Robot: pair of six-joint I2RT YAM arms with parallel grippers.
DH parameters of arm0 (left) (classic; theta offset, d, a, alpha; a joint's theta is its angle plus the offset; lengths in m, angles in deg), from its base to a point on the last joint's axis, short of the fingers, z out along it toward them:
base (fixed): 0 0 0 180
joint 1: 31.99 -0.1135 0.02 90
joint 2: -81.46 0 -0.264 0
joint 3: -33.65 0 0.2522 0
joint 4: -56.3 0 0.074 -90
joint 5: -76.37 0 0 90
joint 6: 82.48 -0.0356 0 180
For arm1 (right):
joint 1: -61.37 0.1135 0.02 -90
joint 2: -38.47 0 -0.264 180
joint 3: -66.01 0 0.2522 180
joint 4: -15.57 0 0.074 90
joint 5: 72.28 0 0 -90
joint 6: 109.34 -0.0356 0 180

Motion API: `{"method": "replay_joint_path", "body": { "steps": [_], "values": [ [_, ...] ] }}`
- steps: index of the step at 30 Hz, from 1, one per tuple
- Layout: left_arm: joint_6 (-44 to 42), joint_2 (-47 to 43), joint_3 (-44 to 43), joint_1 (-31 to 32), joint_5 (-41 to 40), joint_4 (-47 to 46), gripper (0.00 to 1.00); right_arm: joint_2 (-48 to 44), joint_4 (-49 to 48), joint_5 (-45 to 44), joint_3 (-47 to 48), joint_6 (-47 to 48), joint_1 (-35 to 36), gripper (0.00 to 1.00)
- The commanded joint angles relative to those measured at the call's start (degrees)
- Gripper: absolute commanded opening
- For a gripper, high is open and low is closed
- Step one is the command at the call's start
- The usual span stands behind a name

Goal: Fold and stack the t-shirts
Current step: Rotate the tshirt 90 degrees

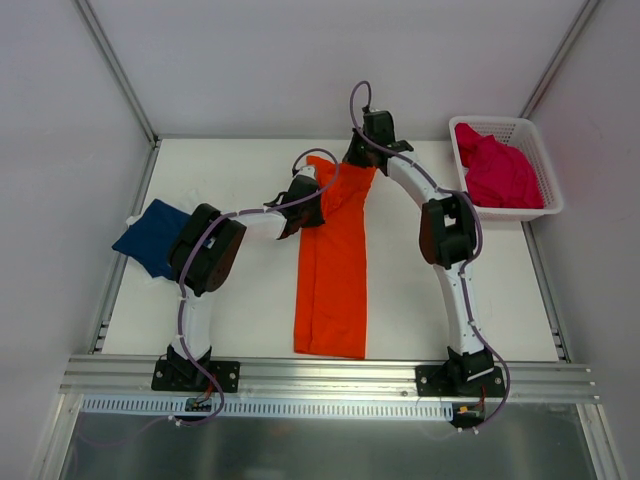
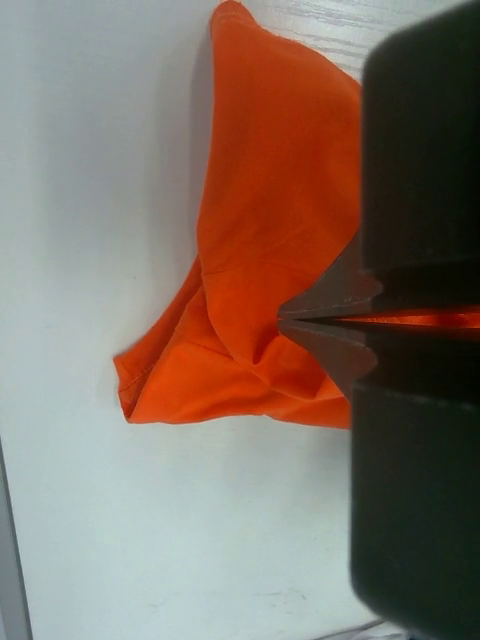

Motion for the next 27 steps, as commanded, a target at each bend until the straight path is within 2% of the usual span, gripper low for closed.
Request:
{"method": "replay_joint_path", "body": {
  "steps": [1, 3, 4, 6, 8, 11, 23, 26, 27],
  "values": [
    [-0.5, -1.6, 1.0, -0.7, 1.0, 0.8, 0.0, -3.0, -2.2, 1.6, -3.1, 1.0, -0.2, 0.05],
    [-0.5, -1.6, 1.1, -0.8, 1.0, 0.8, 0.0, -4.9, -3.9, 2.1, -7.6, 1.1, 0.0, 0.26],
    [-0.5, -1.6, 1.0, -0.8, 1.1, 0.8, 0.0, -5.8, -4.2, 2.4, -8.9, 1.4, 0.0, 0.43],
    [-0.4, -1.6, 1.0, -0.8, 1.2, 0.8, 0.0, -7.7, -4.7, 3.1, -11.6, 1.8, 0.2, 0.67],
    [-0.3, -1.6, 1.0, -0.8, 1.3, 0.8, 0.0, -8.9, -4.5, 3.6, -12.8, 2.2, 0.5, 0.74],
    [0.0, -1.6, 1.3, -0.8, 1.4, 0.7, 0.0, -9.9, -4.9, 4.0, -13.9, 2.2, 1.3, 0.77],
    [-0.3, -2.2, 2.4, -0.8, 1.1, 0.6, 0.0, -10.3, -4.6, 3.8, -12.7, 1.9, 2.7, 0.77],
    [-0.1, -2.2, 2.5, -0.8, 1.4, 0.4, 0.0, -9.6, -4.6, 3.8, -12.4, 1.7, 2.7, 0.74],
    [-0.1, -2.2, 2.5, -0.8, 1.5, 0.5, 0.0, -9.3, -4.6, 3.7, -12.4, 1.5, 2.7, 0.68]
  ]
}}
